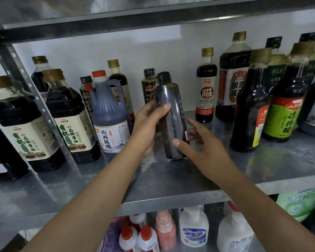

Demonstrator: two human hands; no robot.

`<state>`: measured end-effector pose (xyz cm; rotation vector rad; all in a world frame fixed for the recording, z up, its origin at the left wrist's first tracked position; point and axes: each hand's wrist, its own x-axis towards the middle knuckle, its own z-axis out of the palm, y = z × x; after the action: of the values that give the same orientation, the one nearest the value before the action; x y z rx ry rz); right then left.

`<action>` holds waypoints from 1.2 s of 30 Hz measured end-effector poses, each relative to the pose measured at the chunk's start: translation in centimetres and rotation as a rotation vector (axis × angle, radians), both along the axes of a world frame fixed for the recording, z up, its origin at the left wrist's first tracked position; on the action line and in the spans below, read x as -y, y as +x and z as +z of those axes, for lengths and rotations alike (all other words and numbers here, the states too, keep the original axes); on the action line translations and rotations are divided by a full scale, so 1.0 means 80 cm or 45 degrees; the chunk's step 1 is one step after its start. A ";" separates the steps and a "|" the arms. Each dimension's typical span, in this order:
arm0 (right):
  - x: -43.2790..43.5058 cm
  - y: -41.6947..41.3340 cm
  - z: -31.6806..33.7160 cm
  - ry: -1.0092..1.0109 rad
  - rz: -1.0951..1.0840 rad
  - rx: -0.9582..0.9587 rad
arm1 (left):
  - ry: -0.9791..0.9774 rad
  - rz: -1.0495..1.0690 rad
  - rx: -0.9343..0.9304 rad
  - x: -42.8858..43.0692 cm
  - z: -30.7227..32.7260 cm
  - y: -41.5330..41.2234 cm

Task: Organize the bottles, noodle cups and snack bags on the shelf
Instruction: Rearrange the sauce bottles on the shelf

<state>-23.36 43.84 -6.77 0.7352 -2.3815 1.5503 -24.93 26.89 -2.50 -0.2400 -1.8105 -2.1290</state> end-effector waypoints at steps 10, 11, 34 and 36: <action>0.000 0.008 0.006 -0.047 -0.007 0.044 | 0.128 -0.334 -0.047 -0.002 -0.004 0.000; 0.001 0.008 0.007 -0.039 -0.042 0.038 | 0.062 -0.305 -0.047 -0.004 -0.003 0.001; 0.002 0.003 0.007 -0.086 0.048 0.013 | -0.087 -0.106 0.040 -0.001 -0.008 -0.006; 0.001 0.003 0.006 -0.083 0.053 0.008 | -0.097 -0.098 0.040 -0.002 -0.008 -0.007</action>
<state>-23.15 43.77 -6.29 0.7718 -2.3224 1.6402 -25.46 27.03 -3.17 -0.3011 -1.9319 -2.1290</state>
